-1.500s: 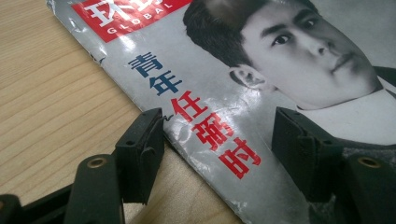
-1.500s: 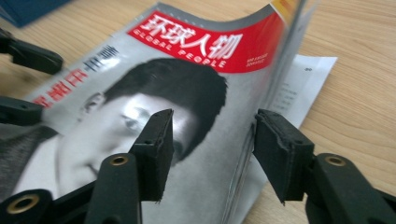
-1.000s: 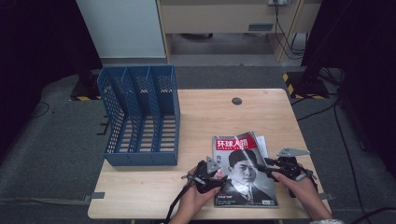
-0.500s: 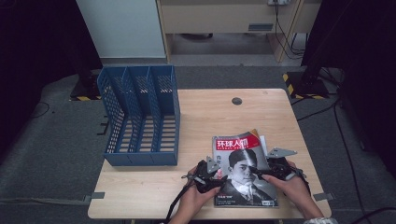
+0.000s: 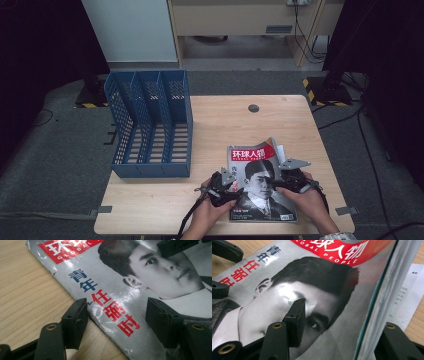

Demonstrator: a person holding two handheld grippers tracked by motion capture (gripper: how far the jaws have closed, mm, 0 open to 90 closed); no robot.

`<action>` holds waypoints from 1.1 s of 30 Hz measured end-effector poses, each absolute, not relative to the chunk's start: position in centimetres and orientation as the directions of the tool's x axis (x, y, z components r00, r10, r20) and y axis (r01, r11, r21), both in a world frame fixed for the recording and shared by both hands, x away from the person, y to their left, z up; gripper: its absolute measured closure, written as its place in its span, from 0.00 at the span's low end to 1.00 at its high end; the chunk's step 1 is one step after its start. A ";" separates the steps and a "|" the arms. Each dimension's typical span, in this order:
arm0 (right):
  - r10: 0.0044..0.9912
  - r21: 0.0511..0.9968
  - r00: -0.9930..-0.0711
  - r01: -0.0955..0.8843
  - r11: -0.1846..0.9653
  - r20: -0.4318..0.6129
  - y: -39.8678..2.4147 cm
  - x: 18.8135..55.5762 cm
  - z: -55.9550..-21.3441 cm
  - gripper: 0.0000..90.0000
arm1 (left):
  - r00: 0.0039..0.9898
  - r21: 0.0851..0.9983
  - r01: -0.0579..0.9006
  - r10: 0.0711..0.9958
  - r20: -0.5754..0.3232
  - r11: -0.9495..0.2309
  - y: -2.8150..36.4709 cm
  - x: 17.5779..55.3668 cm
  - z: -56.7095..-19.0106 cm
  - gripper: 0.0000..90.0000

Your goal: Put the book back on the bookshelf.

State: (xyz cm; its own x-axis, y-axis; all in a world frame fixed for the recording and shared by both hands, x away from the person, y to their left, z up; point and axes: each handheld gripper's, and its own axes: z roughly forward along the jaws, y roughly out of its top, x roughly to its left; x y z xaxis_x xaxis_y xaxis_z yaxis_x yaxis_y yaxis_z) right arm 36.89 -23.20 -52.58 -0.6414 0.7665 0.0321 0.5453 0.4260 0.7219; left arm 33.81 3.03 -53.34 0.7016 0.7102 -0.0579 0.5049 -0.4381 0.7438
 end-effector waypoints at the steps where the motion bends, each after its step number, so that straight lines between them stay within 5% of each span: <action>1: 0.766 0.722 -0.642 0.543 0.429 0.027 -23.1 36.9 -52.6 0.55 | 0.701 0.745 0.505 0.711 -0.058 -0.437 3.0 33.8 -53.3 0.37; 8: 0.784 0.716 -0.620 0.563 0.412 0.035 -23.1 37.1 -52.7 0.53 | 0.704 0.745 0.502 0.708 -0.056 -0.439 3.0 34.0 -53.4 0.37; 22: 0.792 0.757 -0.610 0.528 0.385 0.023 -23.3 36.8 -51.8 0.91 | 0.693 0.750 0.505 0.719 -0.057 -0.428 2.9 33.9 -53.5 0.35; 29: 0.778 0.779 -0.628 0.492 0.389 0.008 -23.1 36.6 -51.2 0.97 | 0.705 0.719 0.517 0.707 -0.051 -0.464 2.5 33.9 -53.6 0.06; 33: 0.773 0.793 -0.635 0.472 0.387 0.001 -23.0 36.5 -51.0 0.97 | 0.702 0.717 0.524 0.710 -0.057 -0.460 2.6 34.0 -53.6 0.04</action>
